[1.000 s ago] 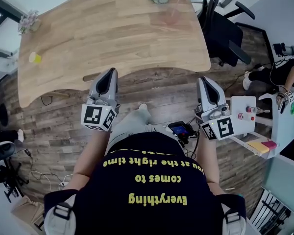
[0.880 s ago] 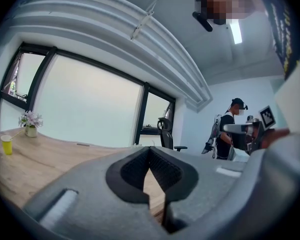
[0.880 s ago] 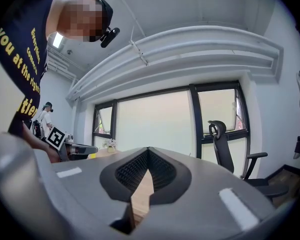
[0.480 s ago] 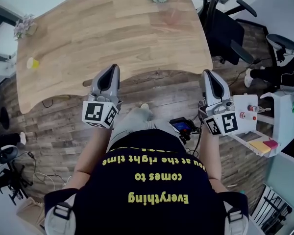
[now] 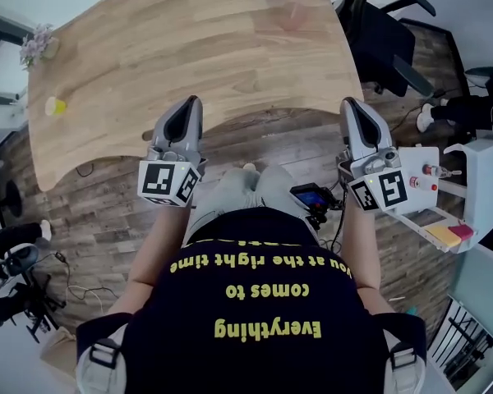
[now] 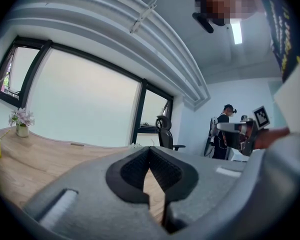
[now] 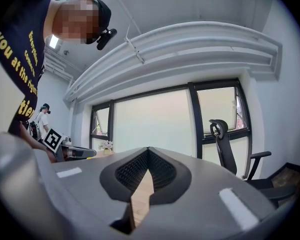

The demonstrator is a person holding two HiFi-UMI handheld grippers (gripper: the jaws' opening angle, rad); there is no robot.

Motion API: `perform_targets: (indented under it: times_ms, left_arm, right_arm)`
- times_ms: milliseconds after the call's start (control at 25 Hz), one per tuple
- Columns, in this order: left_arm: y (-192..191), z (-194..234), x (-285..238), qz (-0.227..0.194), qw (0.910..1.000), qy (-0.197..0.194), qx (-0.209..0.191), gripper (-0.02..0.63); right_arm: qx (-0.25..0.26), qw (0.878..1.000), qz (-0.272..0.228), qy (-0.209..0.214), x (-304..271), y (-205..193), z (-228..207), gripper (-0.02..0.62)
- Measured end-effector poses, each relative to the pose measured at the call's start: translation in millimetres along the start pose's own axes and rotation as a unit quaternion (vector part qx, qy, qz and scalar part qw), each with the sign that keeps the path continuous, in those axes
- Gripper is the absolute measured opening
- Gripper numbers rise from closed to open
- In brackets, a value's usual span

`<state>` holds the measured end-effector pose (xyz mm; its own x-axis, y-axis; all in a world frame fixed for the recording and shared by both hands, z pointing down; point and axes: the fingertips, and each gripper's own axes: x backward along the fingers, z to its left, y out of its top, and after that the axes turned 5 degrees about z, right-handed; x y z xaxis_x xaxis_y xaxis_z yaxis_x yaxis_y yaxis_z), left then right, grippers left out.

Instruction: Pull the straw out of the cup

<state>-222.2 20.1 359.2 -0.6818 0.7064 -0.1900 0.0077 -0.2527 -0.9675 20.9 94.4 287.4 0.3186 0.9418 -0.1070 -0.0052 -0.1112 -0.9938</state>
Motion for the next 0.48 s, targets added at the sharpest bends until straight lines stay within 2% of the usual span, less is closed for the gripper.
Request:
perform_targets:
  times_ms: [480]
  left_arm:
    - [-9,0,12,0.004,0.9999,-0.004,0.01,0.0]
  right_arm:
    - [0.002,1.0,-0.002,-0.012,8,5,3,0.006]
